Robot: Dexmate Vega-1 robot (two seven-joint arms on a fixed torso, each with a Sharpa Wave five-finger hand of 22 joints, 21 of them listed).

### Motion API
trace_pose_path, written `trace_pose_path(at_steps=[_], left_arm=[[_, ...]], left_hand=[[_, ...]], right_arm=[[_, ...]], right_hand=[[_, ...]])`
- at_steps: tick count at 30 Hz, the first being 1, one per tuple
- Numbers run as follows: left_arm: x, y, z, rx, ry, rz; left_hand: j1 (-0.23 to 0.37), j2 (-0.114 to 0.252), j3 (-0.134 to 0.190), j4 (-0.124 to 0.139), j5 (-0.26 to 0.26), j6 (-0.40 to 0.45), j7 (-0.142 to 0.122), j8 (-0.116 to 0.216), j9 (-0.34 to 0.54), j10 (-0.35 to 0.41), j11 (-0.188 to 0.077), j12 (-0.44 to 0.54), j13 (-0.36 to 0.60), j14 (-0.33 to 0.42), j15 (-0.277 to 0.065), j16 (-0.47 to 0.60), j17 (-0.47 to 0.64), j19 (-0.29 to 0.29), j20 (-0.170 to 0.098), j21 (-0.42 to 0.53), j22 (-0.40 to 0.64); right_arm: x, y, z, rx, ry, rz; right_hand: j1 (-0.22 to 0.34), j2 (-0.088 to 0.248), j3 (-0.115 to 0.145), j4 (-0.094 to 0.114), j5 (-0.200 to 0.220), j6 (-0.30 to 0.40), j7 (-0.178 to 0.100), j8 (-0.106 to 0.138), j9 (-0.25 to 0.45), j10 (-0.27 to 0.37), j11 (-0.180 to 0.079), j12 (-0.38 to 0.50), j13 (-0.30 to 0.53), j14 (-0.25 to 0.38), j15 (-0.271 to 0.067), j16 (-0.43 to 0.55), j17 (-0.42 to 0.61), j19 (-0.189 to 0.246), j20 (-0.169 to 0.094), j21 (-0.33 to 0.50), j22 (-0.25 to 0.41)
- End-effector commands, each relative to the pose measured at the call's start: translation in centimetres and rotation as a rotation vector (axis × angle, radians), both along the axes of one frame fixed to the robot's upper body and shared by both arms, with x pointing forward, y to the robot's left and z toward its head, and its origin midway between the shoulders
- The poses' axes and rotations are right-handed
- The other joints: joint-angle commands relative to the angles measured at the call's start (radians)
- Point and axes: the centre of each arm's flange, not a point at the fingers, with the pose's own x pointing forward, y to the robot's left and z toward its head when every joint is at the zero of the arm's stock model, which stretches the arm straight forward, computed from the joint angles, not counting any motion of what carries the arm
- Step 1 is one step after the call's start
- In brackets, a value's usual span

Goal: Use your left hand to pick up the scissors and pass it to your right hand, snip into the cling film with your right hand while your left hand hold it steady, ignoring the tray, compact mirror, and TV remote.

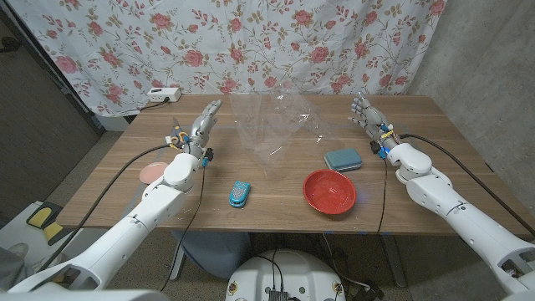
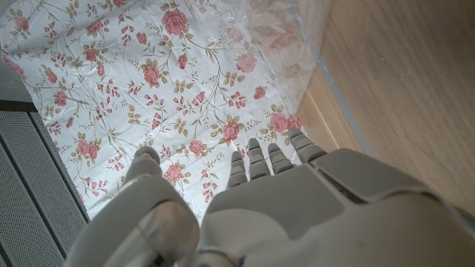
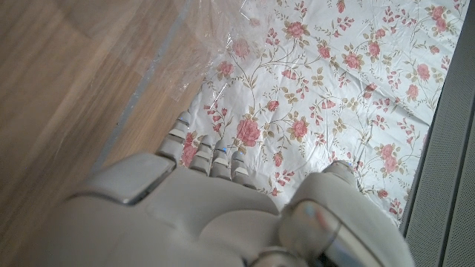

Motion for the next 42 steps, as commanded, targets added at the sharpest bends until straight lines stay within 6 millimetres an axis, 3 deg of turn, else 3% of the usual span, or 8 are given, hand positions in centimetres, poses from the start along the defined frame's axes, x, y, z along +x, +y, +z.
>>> trace_pose_path(at_steps=[1,22,25,27,31,34,37,42], left_arm=[[-0.9,1.5,0.8,0.047,0.032,0.103],[-2.5,2.9,2.7,0.090,0.054,0.246],[-2.5,2.8,2.9,0.091,0.059,0.273],[-2.6,2.8,3.1,0.087,0.056,0.303],[-2.8,2.7,3.7,0.103,0.059,0.337],[-2.9,2.6,4.1,0.118,0.059,0.352],[-3.0,2.7,4.4,0.130,0.048,0.374],[-3.4,2.9,4.8,0.150,0.051,0.409]], left_hand=[[0.012,-0.004,0.001,0.000,0.003,0.009,0.014,0.002,0.004,-0.011,0.012,0.001,0.006,0.003,0.006,0.005,0.005,0.002,0.015,0.003,0.002],[0.014,-0.005,0.000,0.000,0.003,0.018,0.037,0.001,0.004,0.000,0.013,0.007,0.008,0.021,0.012,0.009,0.006,0.009,0.028,0.005,0.002],[0.009,-0.007,-0.003,0.004,0.002,0.021,0.029,0.000,0.005,0.000,0.016,0.008,0.009,0.054,0.070,0.017,0.009,0.025,0.060,0.011,0.004],[0.006,-0.005,-0.004,0.007,0.003,0.028,0.036,0.000,0.005,0.003,0.015,0.011,0.011,0.100,0.158,0.026,0.012,0.058,0.111,0.021,0.006],[0.006,-0.007,-0.005,0.006,0.002,0.039,0.034,0.001,0.005,0.006,0.000,0.013,0.013,0.159,0.193,0.040,0.012,0.090,0.132,0.030,0.008],[0.007,-0.008,-0.005,0.005,0.003,0.047,0.032,0.003,0.005,0.018,0.003,0.018,0.013,0.180,0.186,0.043,0.012,0.103,0.132,0.033,0.008],[0.021,-0.012,-0.003,-0.001,0.003,0.068,0.077,0.003,0.004,0.075,0.086,0.035,0.013,0.260,0.080,0.043,0.008,0.206,0.048,0.057,0.007],[0.028,-0.014,-0.001,-0.004,0.003,0.084,0.087,0.006,0.004,0.109,0.084,0.044,0.012,0.274,0.061,0.037,0.006,0.225,0.042,0.057,0.006]], right_arm=[[-1.1,-0.6,-0.1,-0.054,-0.031,-0.025],[-0.2,-0.9,0.2,-0.075,-0.038,-0.043],[-0.2,-1.2,0.5,-0.082,-0.048,-0.044],[-0.1,-1.3,0.5,-0.080,-0.045,-0.050],[0.1,-1.5,0.4,-0.079,-0.039,-0.054],[0.3,-1.6,0.1,-0.085,-0.037,-0.048],[0.4,-1.7,0.0,-0.084,-0.035,-0.046],[0.8,-1.8,0.2,-0.089,-0.035,-0.041]], right_hand=[[0.010,0.002,-0.002,-0.005,-0.004,-0.005,0.003,0.002,0.003,-0.006,0.003,0.004,0.001,-0.011,0.007,-0.003,0.002,-0.008,0.003,-0.002,0.002],[0.010,0.005,-0.001,-0.006,-0.005,-0.004,0.005,0.003,0.003,-0.006,0.007,0.005,-0.005,-0.013,0.011,-0.002,-0.001,-0.010,0.003,0.001,0.002],[0.010,0.005,0.000,-0.006,-0.005,-0.004,0.005,0.003,0.003,-0.006,0.007,0.005,-0.005,-0.014,0.011,-0.001,-0.001,-0.011,0.003,0.002,0.001],[0.010,0.005,0.000,-0.006,-0.005,-0.004,0.005,0.003,0.003,-0.005,0.007,0.005,-0.006,-0.013,0.011,-0.001,-0.001,-0.011,0.003,0.002,0.001],[0.010,0.005,-0.001,-0.006,-0.006,-0.004,0.004,0.003,0.003,-0.006,0.007,0.005,-0.007,-0.013,0.010,-0.001,-0.001,-0.011,0.003,0.002,0.001],[0.010,0.006,0.000,-0.007,-0.006,-0.005,0.004,0.003,0.003,-0.006,0.007,0.006,-0.007,-0.014,0.010,-0.001,-0.002,-0.011,0.003,0.003,0.001],[0.011,0.007,0.000,-0.007,-0.006,-0.005,0.003,0.003,0.003,-0.007,0.006,0.005,-0.008,-0.013,0.010,0.000,-0.002,-0.012,0.003,0.003,0.001],[0.012,0.007,0.001,-0.007,-0.006,-0.005,0.003,0.003,0.003,-0.007,0.007,0.006,-0.009,-0.013,0.011,0.000,-0.003,-0.013,0.003,0.003,0.001]])
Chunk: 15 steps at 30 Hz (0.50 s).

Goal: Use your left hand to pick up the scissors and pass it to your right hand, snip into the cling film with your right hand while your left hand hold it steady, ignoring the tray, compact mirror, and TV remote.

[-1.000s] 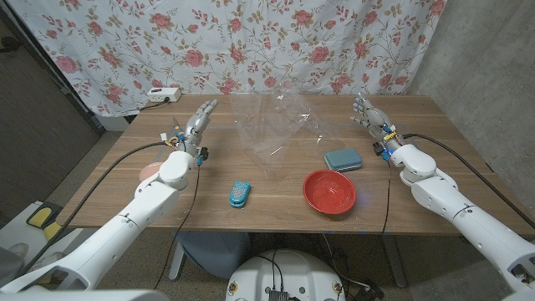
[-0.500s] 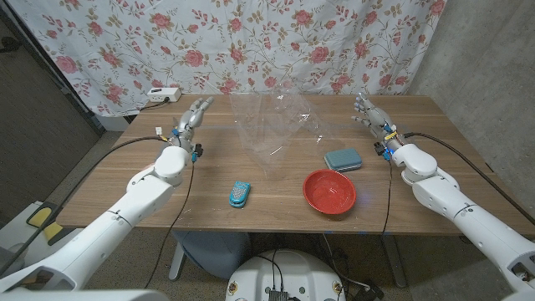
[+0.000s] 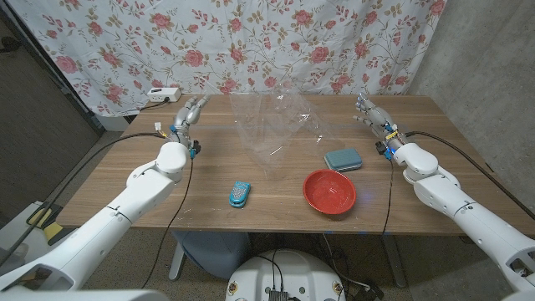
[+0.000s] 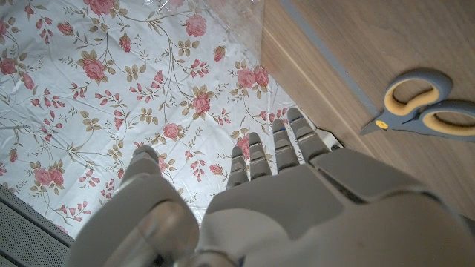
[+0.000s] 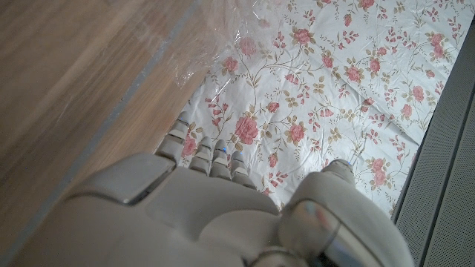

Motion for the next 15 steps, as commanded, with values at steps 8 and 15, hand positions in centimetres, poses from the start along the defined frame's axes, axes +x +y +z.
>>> trace_pose_path(at_steps=[8,15], left_arm=[[-1.4,0.7,2.0,0.096,0.029,0.119],[-2.2,0.7,2.8,0.141,0.052,0.182]], left_hand=[[0.020,-0.005,0.002,-0.007,0.003,0.023,0.013,0.006,0.004,0.049,-0.038,0.013,0.002,-0.004,-0.039,-0.017,-0.001,0.022,-0.015,-0.004,0.001],[0.017,-0.003,0.002,-0.003,0.002,0.059,0.035,0.015,0.006,0.081,-0.051,0.022,0.007,0.015,-0.053,-0.016,0.002,0.041,-0.015,-0.004,0.003]], right_arm=[[0.9,-0.2,0.2,-0.006,0.000,0.010],[1.3,-0.2,0.1,-0.003,0.008,0.016]], right_hand=[[0.007,0.002,-0.002,-0.005,-0.002,-0.006,0.003,0.003,0.003,-0.005,0.008,0.007,-0.001,-0.001,0.001,0.001,0.001,-0.007,-0.001,0.004,0.001],[0.007,0.003,-0.002,-0.005,-0.002,-0.006,0.003,0.003,0.003,-0.005,0.006,0.007,-0.003,-0.002,0.002,0.001,0.000,-0.007,-0.001,0.004,0.001]])
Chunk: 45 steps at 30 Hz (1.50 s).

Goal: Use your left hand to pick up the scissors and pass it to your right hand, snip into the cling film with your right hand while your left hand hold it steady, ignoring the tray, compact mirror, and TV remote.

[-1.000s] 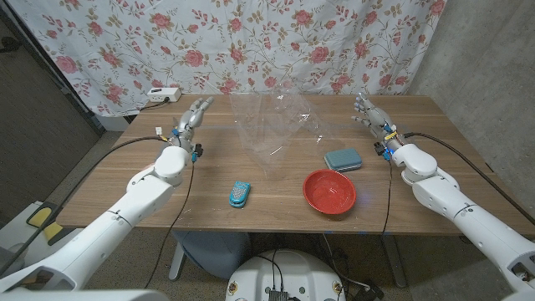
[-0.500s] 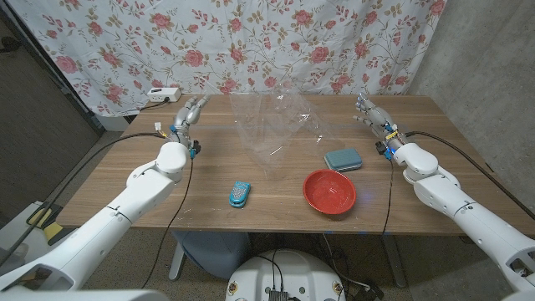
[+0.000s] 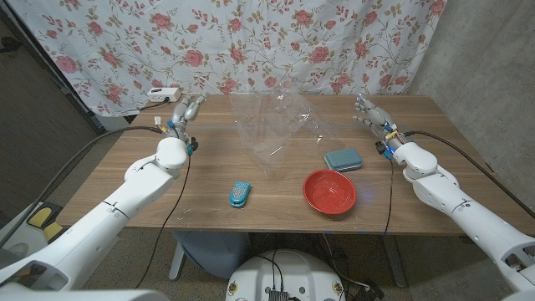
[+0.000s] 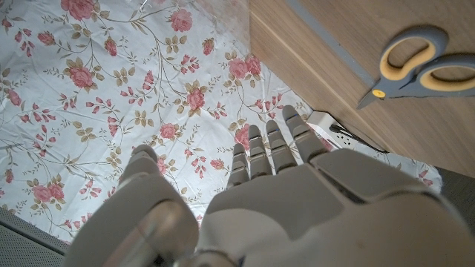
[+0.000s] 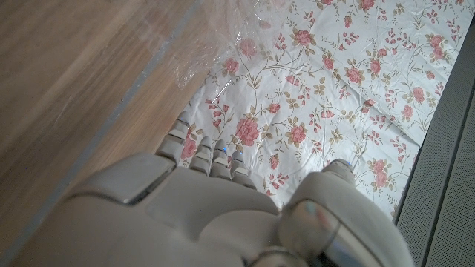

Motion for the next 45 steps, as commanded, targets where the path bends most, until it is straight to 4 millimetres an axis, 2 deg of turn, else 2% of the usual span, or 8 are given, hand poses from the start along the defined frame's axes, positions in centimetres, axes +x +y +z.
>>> trace_pose_path(at_steps=[1,5,12,16,24,27,39,45], left_arm=[[-1.2,0.4,1.4,0.074,0.038,0.094],[-1.5,0.7,1.8,0.089,0.048,0.103],[-1.7,1.2,2.8,0.154,0.075,0.137],[-1.8,1.4,3.5,0.218,0.085,0.182],[-1.5,1.9,4.5,0.281,0.113,0.210],[-1.3,2.1,4.6,0.300,0.115,0.215],[-0.6,2.7,4.8,0.421,0.139,0.236],[-0.7,3.0,5.2,0.479,0.160,0.244]], left_hand=[[0.012,0.002,-0.001,0.001,0.002,0.043,0.014,0.015,0.006,0.025,-0.002,0.009,0.008,0.016,-0.009,-0.003,0.002,0.018,-0.001,0.001,0.003],[0.010,0.003,-0.001,0.002,0.002,0.065,0.024,0.020,0.007,0.043,-0.009,0.015,0.010,0.031,-0.013,0.000,0.002,0.032,-0.001,0.003,0.004],[0.009,0.004,-0.001,0.004,0.002,0.085,0.024,0.025,0.008,0.050,-0.010,0.016,0.011,0.035,-0.014,-0.001,0.003,0.034,-0.001,0.001,0.004],[0.006,0.008,-0.001,0.007,0.003,0.101,0.016,0.025,0.009,0.070,-0.022,0.021,0.014,0.052,-0.020,0.001,0.004,0.061,0.019,0.007,0.006],[0.006,0.007,0.000,0.006,0.003,0.116,0.002,0.026,0.010,0.076,-0.027,0.022,0.016,0.062,-0.026,0.002,0.005,0.049,0.024,0.000,0.007],[0.009,0.007,0.001,0.005,0.003,0.116,-0.034,0.024,0.012,0.080,-0.040,0.021,0.018,0.064,-0.034,0.000,0.006,0.044,0.025,-0.005,0.008],[0.021,0.009,0.007,-0.001,0.005,0.133,-0.063,0.025,0.015,0.099,-0.081,0.025,0.023,0.063,-0.056,-0.006,0.006,0.021,0.018,-0.019,0.009],[0.026,0.009,0.009,-0.003,0.005,0.129,-0.072,0.022,0.016,0.097,-0.082,0.022,0.024,0.054,-0.061,-0.010,0.006,0.007,0.015,-0.025,0.009]], right_arm=[[0.6,0.0,0.0,0.002,0.008,0.010],[0.7,0.0,0.1,0.005,0.008,0.012],[1.1,0.1,0.2,0.003,0.009,0.017],[1.2,0.2,0.3,0.006,0.011,0.019],[1.4,0.3,0.4,0.010,0.010,0.020],[1.4,0.3,0.4,0.009,0.009,0.019],[1.3,0.7,0.7,0.000,0.008,0.019],[1.3,1.0,0.7,-0.001,0.015,0.022]], right_hand=[[0.007,0.003,-0.002,-0.005,-0.003,-0.006,0.003,0.003,0.003,-0.005,0.006,0.007,0.001,-0.002,0.002,0.001,0.000,-0.007,-0.001,0.004,0.001],[0.006,0.003,-0.002,-0.005,-0.003,-0.006,0.003,0.003,0.003,-0.005,0.006,0.007,0.001,-0.002,0.002,0.001,0.000,-0.007,-0.001,0.005,0.001],[0.007,0.004,-0.001,-0.006,-0.003,-0.007,0.003,0.003,0.003,-0.004,0.007,0.008,-0.001,-0.001,0.003,0.002,-0.001,-0.007,-0.001,0.005,0.001],[0.009,0.005,0.000,-0.007,-0.003,-0.006,0.002,0.003,0.003,-0.004,0.007,0.008,-0.002,-0.001,0.002,0.002,-0.002,-0.007,-0.001,0.006,0.001],[0.010,0.005,0.000,-0.008,-0.003,-0.006,0.003,0.003,0.004,-0.004,0.006,0.008,-0.003,-0.002,0.002,0.002,-0.003,-0.007,-0.002,0.006,0.001],[0.010,0.006,0.001,-0.008,-0.003,-0.006,0.002,0.003,0.004,-0.004,0.006,0.008,-0.004,-0.002,0.002,0.003,-0.003,-0.007,-0.002,0.007,0.001],[0.010,0.007,0.001,-0.008,-0.004,-0.007,0.002,0.003,0.004,-0.006,0.007,0.008,-0.006,-0.001,0.002,0.003,-0.004,-0.007,-0.001,0.007,0.001],[0.010,0.008,0.001,-0.008,-0.004,-0.007,0.002,0.003,0.004,-0.005,0.006,0.008,-0.007,-0.002,0.002,0.004,-0.004,-0.007,-0.002,0.007,0.001]])
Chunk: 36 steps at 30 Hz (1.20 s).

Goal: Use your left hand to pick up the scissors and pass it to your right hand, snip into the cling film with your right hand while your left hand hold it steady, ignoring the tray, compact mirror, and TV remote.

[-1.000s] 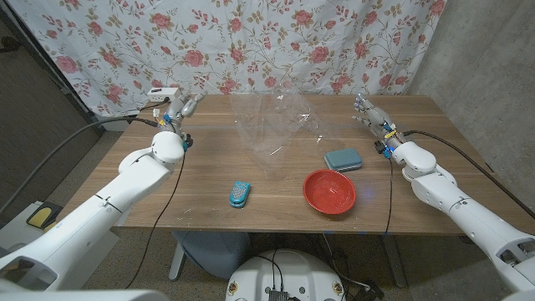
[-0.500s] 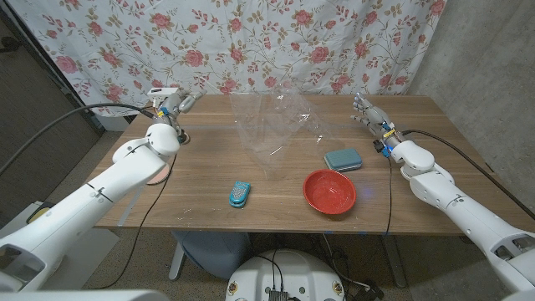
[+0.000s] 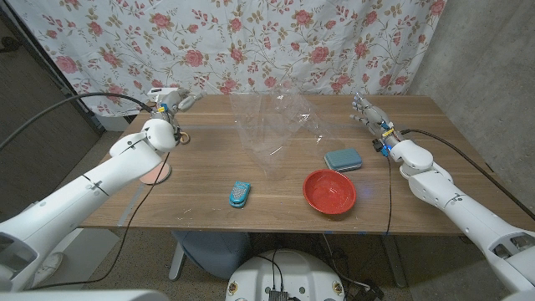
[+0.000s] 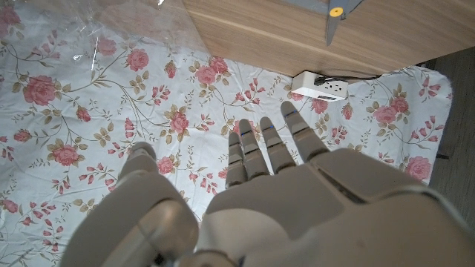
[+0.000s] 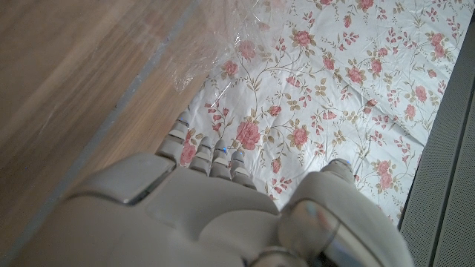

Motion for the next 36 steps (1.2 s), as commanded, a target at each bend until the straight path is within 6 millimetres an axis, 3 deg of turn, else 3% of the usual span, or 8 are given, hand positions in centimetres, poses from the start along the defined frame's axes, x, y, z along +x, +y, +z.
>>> trace_pose_path(at_steps=[1,20,24,27,29,33,36], left_arm=[[0.1,0.7,0.7,0.115,0.043,0.022],[-0.5,0.6,3.4,0.283,0.138,0.096],[-0.5,0.4,3.5,0.276,0.144,0.119],[-0.5,0.3,3.2,0.256,0.133,0.143],[-0.5,0.3,2.9,0.241,0.137,0.152],[-0.5,0.5,2.6,0.229,0.126,0.179],[-0.7,0.7,2.7,0.207,0.124,0.199]], left_hand=[[0.019,0.001,0.009,-0.003,0.005,0.000,-0.005,0.000,0.002,-0.001,-0.006,0.003,0.006,-0.002,-0.006,-0.004,0.004,-0.012,-0.003,-0.004,0.004],[0.051,0.010,0.024,-0.014,0.007,-0.010,-0.012,-0.006,0.004,-0.002,-0.018,-0.002,0.010,-0.006,-0.014,-0.006,0.003,-0.040,-0.004,-0.015,0.004],[0.064,0.012,0.030,-0.017,0.006,-0.052,-0.022,-0.022,0.005,0.000,-0.017,-0.003,0.012,-0.004,-0.017,-0.005,0.004,-0.043,0.007,-0.015,0.005],[0.065,0.013,0.032,-0.011,0.003,-0.059,-0.020,-0.021,0.006,0.014,-0.011,0.000,0.015,0.057,-0.023,0.018,0.009,-0.014,0.016,-0.001,0.008],[0.066,0.011,0.033,-0.009,0.002,-0.047,-0.003,-0.014,0.006,0.039,0.007,0.007,0.018,0.104,-0.021,0.032,0.011,0.036,0.000,0.019,0.011],[0.063,-0.001,0.028,-0.007,0.001,-0.017,0.026,-0.003,0.007,0.061,0.009,0.011,0.021,0.146,-0.031,0.040,0.011,0.088,-0.015,0.037,0.012],[0.063,-0.010,0.026,-0.007,0.001,0.011,0.034,0.007,0.008,0.076,0.005,0.015,0.022,0.170,-0.034,0.043,0.009,0.119,-0.025,0.048,0.012]], right_arm=[[0.0,0.5,0.2,-0.007,0.008,0.002],[0.4,0.5,0.1,-0.007,0.014,0.012],[0.5,0.6,0.2,-0.007,0.013,0.014],[0.6,0.7,0.3,-0.011,0.012,0.017],[0.6,0.7,0.3,-0.012,0.012,0.019],[0.7,0.7,0.4,-0.013,0.020,0.017],[0.7,0.7,0.5,-0.018,0.017,0.018]], right_hand=[[0.006,0.004,-0.002,-0.005,-0.004,-0.007,0.002,0.003,0.004,-0.005,0.006,0.004,0.003,-0.002,0.002,0.004,0.001,0.000,0.006,0.007,0.001],[0.006,0.006,-0.001,-0.006,-0.005,-0.007,0.001,0.004,0.004,-0.006,0.007,0.004,0.000,-0.003,0.002,0.004,0.000,0.001,0.005,0.008,0.001],[0.005,0.007,-0.001,-0.006,-0.005,-0.007,0.001,0.004,0.004,-0.006,0.007,0.004,-0.001,-0.003,0.002,0.005,-0.001,0.001,0.006,0.008,0.001],[0.006,0.007,0.000,-0.006,-0.005,-0.007,0.001,0.004,0.004,-0.006,0.007,0.004,-0.002,-0.003,0.001,0.004,-0.001,0.001,0.006,0.008,0.001],[0.006,0.007,0.000,-0.006,-0.005,-0.007,0.001,0.004,0.004,-0.006,0.007,0.005,-0.002,-0.003,0.002,0.005,-0.001,0.001,0.006,0.008,0.001],[0.005,0.008,0.000,-0.006,-0.005,-0.007,0.001,0.004,0.004,-0.006,0.007,0.005,-0.003,-0.004,0.002,0.005,-0.001,0.000,0.006,0.008,0.001],[0.005,0.009,0.000,-0.006,-0.005,-0.007,0.001,0.004,0.004,-0.006,0.007,0.005,-0.003,-0.004,0.002,0.005,-0.001,0.000,0.006,0.008,0.001]])
